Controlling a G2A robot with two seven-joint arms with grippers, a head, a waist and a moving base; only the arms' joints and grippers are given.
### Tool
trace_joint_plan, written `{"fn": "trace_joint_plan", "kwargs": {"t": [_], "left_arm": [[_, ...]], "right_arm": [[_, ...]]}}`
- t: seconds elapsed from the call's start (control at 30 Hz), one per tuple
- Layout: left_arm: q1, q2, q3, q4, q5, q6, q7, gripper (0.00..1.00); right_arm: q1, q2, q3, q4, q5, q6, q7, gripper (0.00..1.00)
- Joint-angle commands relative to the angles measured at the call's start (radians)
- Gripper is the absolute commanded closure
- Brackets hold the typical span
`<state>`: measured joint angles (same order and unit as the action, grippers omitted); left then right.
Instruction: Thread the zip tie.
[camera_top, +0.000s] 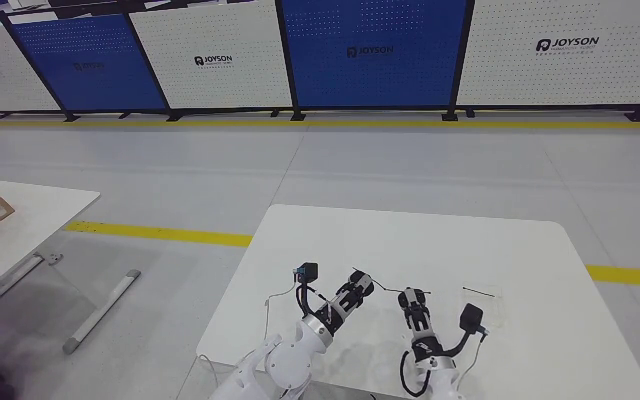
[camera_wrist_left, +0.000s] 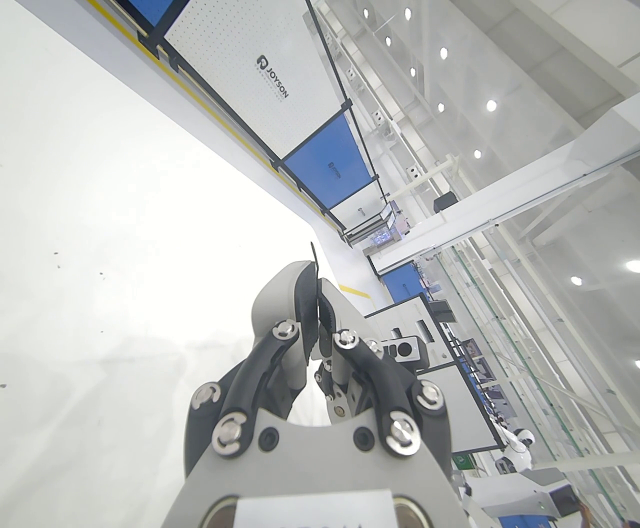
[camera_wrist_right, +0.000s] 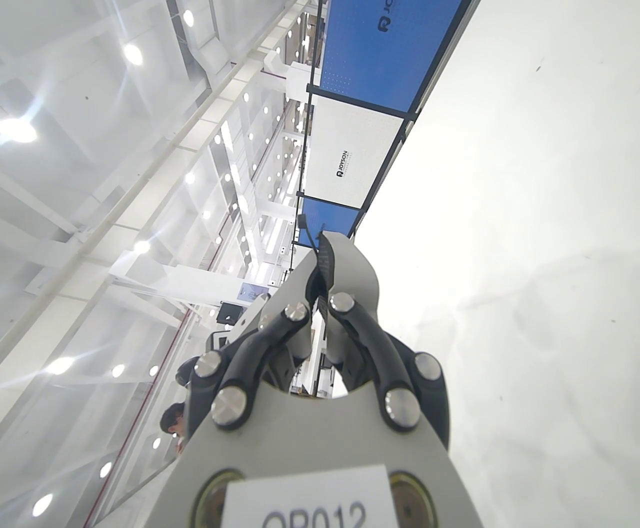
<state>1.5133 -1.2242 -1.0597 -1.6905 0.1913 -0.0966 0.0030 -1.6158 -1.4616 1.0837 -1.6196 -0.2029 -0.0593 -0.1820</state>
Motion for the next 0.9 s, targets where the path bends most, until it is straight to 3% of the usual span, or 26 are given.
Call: {"fn": "trace_joint_plan", "kwargs": {"t": [0.0,0.87], "left_arm": [[0.000,0.000,0.000,0.000,0.000,0.000,0.000,1.00],[0.000,0.000,0.000,0.000,0.000,0.000,0.000,1.00]], "right_arm": [[0.001,-0.001,-0.001,0.001,-0.001,0.002,0.000,1.00],[-0.010,-0.002,0.004,-0.011,-0.009,0.000,-0.003,1.00]]}}
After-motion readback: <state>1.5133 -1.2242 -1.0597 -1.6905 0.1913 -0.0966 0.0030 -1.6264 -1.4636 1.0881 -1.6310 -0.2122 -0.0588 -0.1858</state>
